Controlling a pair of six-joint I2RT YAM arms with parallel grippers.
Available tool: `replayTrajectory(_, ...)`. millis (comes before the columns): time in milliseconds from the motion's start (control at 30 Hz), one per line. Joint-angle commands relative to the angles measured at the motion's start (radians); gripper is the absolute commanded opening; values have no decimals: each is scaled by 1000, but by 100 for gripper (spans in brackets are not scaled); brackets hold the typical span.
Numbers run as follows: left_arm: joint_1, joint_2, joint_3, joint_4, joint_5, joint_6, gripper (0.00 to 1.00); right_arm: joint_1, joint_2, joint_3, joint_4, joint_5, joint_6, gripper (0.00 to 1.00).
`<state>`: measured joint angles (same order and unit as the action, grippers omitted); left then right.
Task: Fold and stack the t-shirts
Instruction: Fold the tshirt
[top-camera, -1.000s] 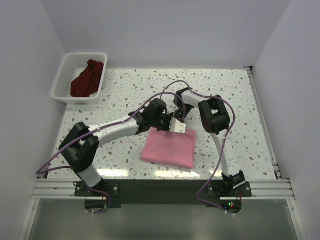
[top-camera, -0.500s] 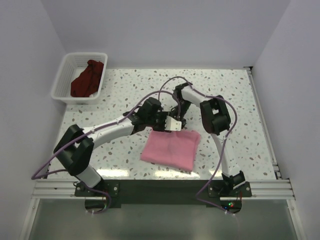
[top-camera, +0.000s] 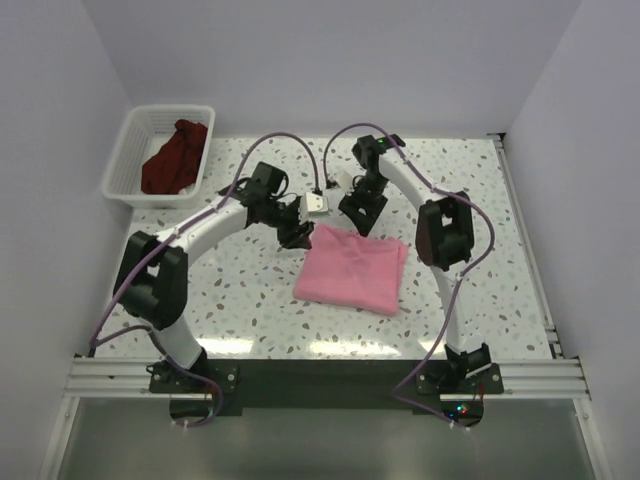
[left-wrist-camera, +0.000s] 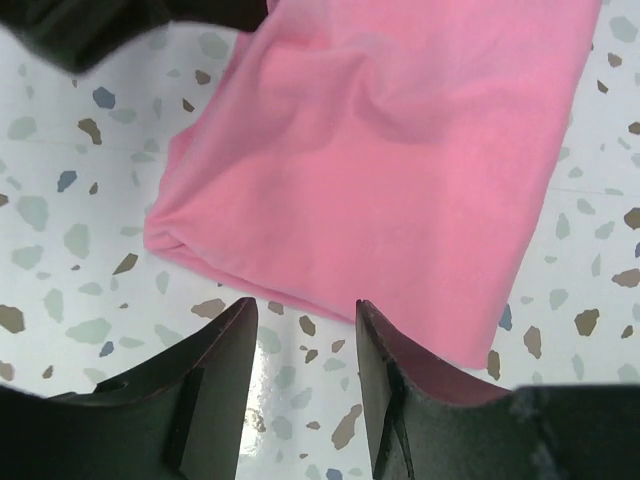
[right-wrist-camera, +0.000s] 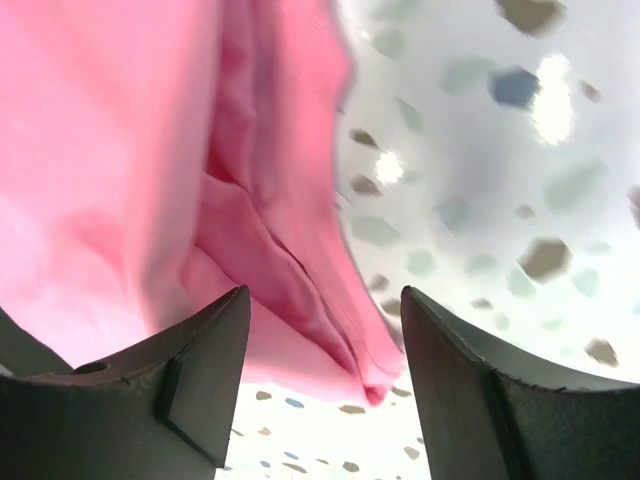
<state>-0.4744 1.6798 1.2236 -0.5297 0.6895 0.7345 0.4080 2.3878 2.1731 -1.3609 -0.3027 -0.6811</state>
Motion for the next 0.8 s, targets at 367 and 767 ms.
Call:
replayTrajectory(367, 56, 389, 428, -69, 65, -61, 51, -159, -116, -13, -231, 5, -67, 60)
replayTrajectory(767, 56, 592, 648, -254, 130, 92, 59, -167, -211, -197, -230, -114, -212, 71)
